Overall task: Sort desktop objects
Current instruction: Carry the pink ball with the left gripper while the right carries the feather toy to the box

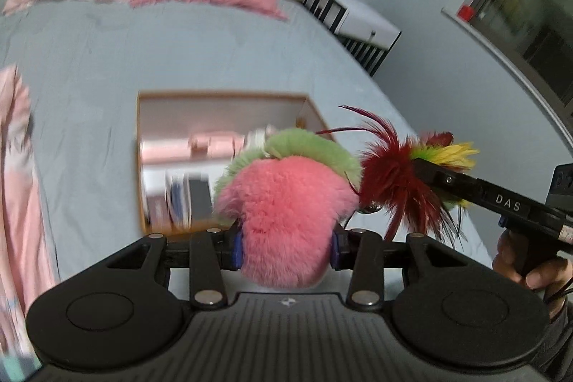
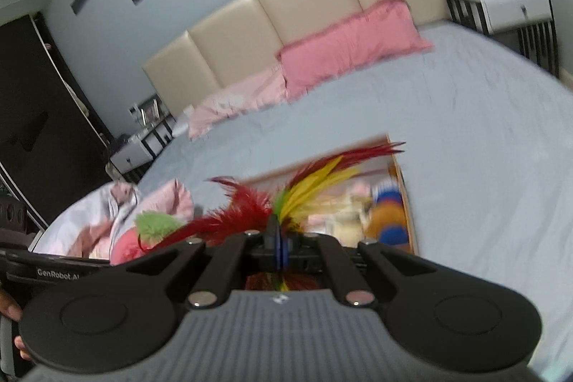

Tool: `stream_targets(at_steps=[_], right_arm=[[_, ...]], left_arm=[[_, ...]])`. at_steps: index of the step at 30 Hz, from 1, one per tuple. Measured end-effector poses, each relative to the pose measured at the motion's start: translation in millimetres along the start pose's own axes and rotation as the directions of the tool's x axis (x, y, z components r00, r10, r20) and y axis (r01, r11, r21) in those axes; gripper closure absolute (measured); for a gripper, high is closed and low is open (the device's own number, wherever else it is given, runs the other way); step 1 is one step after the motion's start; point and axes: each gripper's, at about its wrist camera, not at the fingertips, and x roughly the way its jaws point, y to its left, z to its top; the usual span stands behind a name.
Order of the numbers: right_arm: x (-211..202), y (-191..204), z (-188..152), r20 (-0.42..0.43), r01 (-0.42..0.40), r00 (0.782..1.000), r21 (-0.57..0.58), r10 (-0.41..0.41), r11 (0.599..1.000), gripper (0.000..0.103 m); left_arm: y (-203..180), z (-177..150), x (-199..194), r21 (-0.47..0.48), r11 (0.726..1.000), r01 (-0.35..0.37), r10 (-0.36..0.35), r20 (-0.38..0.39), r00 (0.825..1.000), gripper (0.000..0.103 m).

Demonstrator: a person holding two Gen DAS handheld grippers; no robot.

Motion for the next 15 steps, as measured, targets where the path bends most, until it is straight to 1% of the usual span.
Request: stream_targets(at_steps=[3,6,7,11,15], right_arm=[[7.9,2.8,20.3,0.037,0.000,0.999,-0.014,0.001,1.000,0.102],[26.3,-1.0,32.2,0.042,0.009,0.999,0.002,-0.009,1.000,0.102],[33.9,-3.5,34.8,0.037,0.011,0.999,0.014,-0.011,1.000,0.102],[75.7,-18.6,38.6,-0.011,0.008,1.000,0.064,-0.007,0.998,0.102],[121.5,-33.1,36.2,-0.075,-0.010,0.997,0.129,0.020,0.992,0.102]], left_arm=[[-0.2,28.6,10.7,0.019,1.000,-0.009,0.009,0.022,1.000,0.055],[6.2,52.3,35.2,0.013,0.999,-0.033,0.033,0.006,0.999,0.055],[10.3,58.8,48.6,0.012,0.999,-0.053,0.053,-0.007,0.999,0.055],[28.7,64.4,98.6,0.027,0.991,-0.134,0.135,-0.061,0.989,0.055],[55.6,68.1,138.7,0.001,0.987,-0.158,0.157,-0.134,0.979,0.055]])
